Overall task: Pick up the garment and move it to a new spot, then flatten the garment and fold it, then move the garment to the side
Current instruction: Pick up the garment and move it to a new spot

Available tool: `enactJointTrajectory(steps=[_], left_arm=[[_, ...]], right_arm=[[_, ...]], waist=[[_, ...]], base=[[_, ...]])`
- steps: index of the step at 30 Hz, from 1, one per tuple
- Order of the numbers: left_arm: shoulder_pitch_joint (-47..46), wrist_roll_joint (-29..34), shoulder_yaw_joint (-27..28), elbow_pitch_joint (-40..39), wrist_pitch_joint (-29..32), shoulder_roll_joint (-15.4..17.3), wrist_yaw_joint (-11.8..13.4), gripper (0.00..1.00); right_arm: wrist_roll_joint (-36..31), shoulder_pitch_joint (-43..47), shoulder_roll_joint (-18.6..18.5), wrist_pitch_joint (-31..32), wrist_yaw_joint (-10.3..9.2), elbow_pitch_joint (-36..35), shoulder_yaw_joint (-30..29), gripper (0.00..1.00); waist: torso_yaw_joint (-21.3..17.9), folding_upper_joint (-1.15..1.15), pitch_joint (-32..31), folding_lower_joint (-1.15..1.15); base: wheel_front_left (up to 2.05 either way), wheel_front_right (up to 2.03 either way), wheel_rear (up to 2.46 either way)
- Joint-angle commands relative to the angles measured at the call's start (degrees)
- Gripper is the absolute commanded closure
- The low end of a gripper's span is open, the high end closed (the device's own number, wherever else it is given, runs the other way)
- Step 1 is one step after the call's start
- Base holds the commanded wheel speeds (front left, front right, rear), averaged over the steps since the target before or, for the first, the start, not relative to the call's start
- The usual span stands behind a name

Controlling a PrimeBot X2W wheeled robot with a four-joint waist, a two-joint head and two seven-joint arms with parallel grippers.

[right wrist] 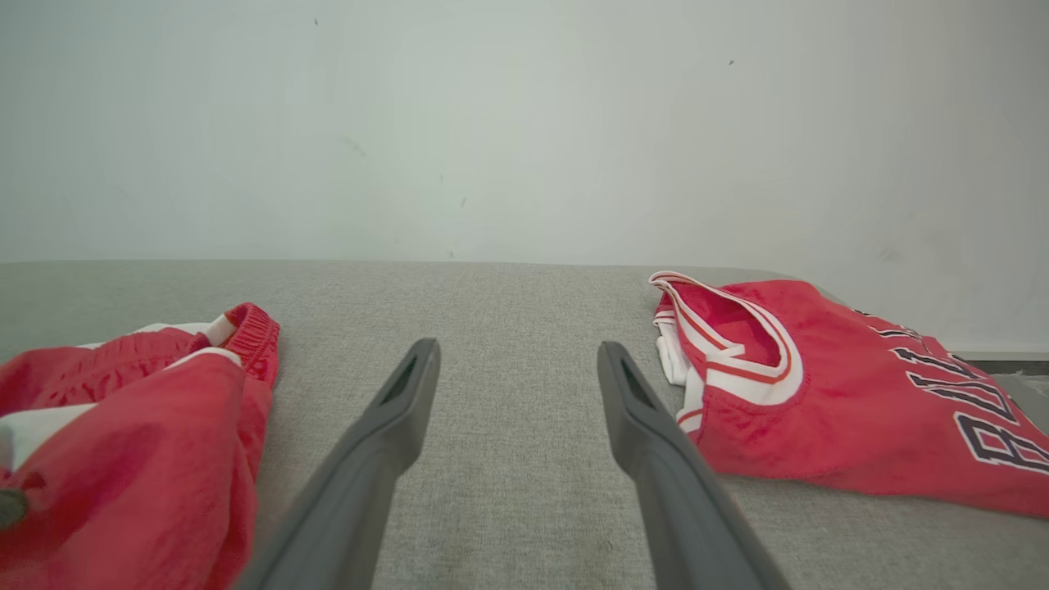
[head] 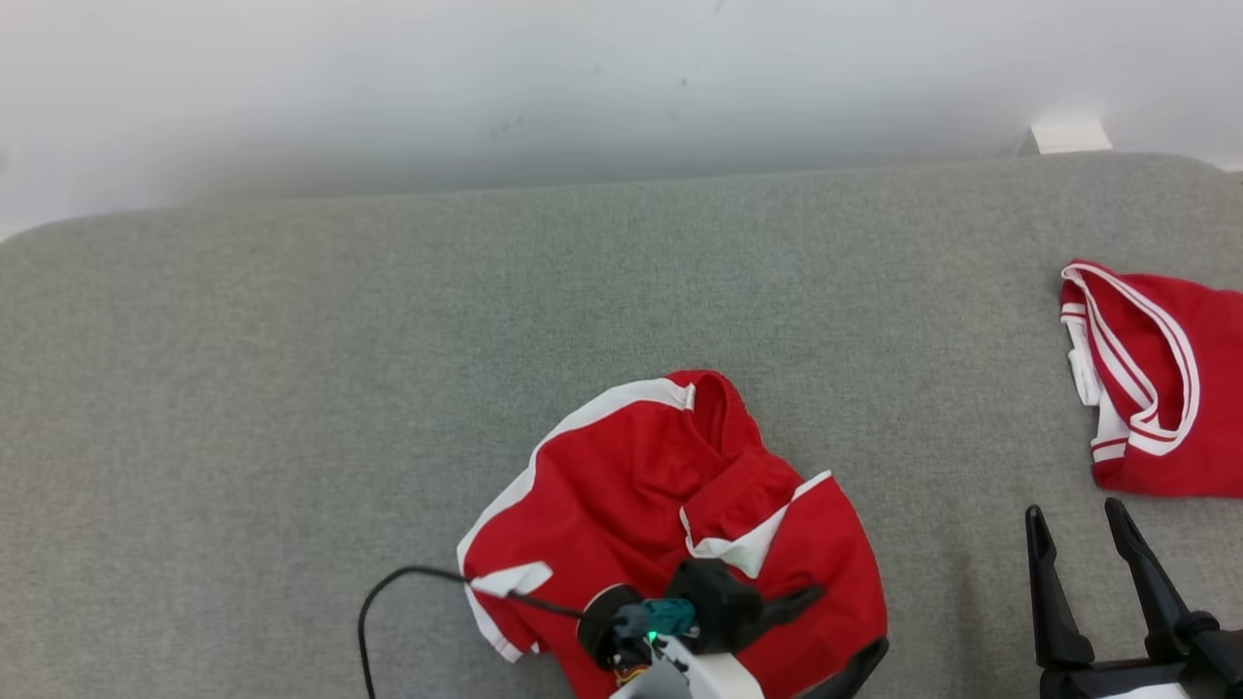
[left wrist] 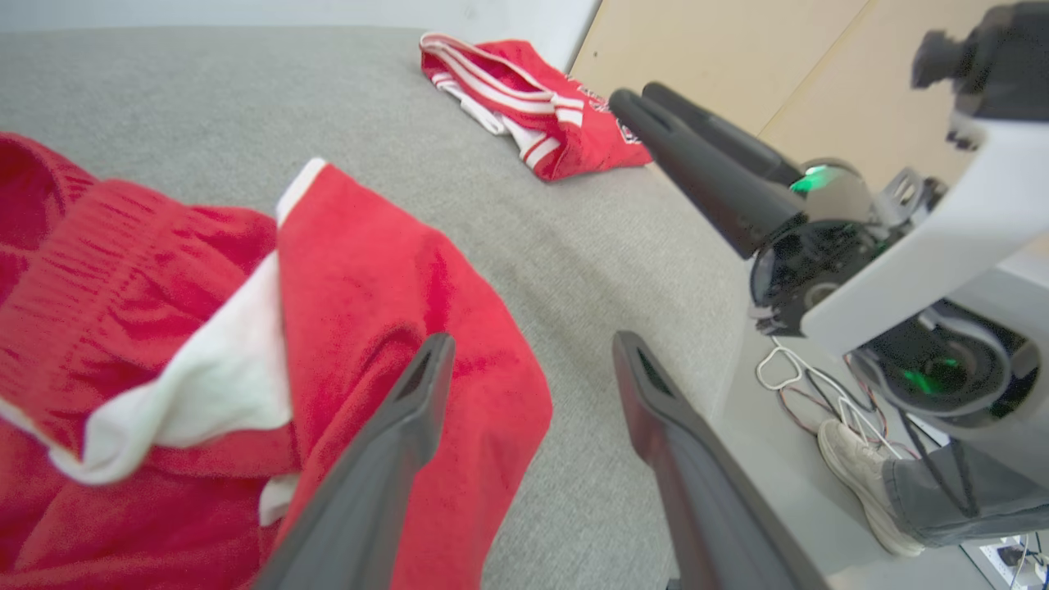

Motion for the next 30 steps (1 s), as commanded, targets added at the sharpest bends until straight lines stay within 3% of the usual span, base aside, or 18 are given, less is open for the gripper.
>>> enactJointTrajectory(steps=[1, 8, 16, 18, 21, 26, 30], left_arm=[[0.9, -1.0, 0.2, -1.3, -2.4, 0.3, -0.2, 0.00], [4.2, 1.3, 3.8, -6.3, -8.3, 4.6, 4.9, 0.00], [11.6, 1.0, 13.6, -8.0, -15.1, 12.1, 15.1, 0.00], [13.6, 0.2, 15.8, -7.2, -17.2, 13.0, 16.6, 0.00], [16.4, -0.2, 18.9, -5.7, -19.5, 13.6, 17.8, 0.00], [19.8, 0.9, 22.4, -3.3, -20.4, 13.3, 17.4, 0.00], [23.9, 4.2, 27.8, -4.7, -20.4, 11.3, 16.4, 0.00]], right_arm=[[0.0, 0.8, 0.1, -0.1, -0.18, 0.2, -0.3, 0.00], [0.1, 2.1, 0.0, -0.1, -0.18, 0.1, -1.1, 0.00], [-0.2, 5.2, -0.3, -0.1, -0.18, -0.3, -3.6, 0.00], [-0.5, 5.6, -0.5, -0.1, -0.18, -0.4, -3.7, 0.00], [-0.8, 6.2, -0.3, -0.1, -0.18, 0.0, -3.5, 0.00], [-0.8, 6.8, 0.2, -0.1, -0.18, 0.7, -3.2, 0.00], [-0.4, 7.6, 0.9, -0.1, -0.18, 0.8, -3.2, 0.00]], waist=[[0.4, 0.00, -1.1, 0.00], [1.5, 0.00, -4.0, 0.00], [4.6, 0.00, -7.9, 0.00], [5.4, 0.00, -8.4, 0.00], [6.3, 0.00, -8.7, 0.00], [6.9, 0.00, -9.7, 0.00], [7.0, 0.00, -10.1, 0.00]], base=[[0.00, 0.00, 0.00], [0.00, 0.00, 0.00], [0.00, 0.00, 0.00], [0.00, 0.00, 0.00], [0.00, 0.00, 0.00], [0.00, 0.00, 0.00], [0.00, 0.00, 0.00]])
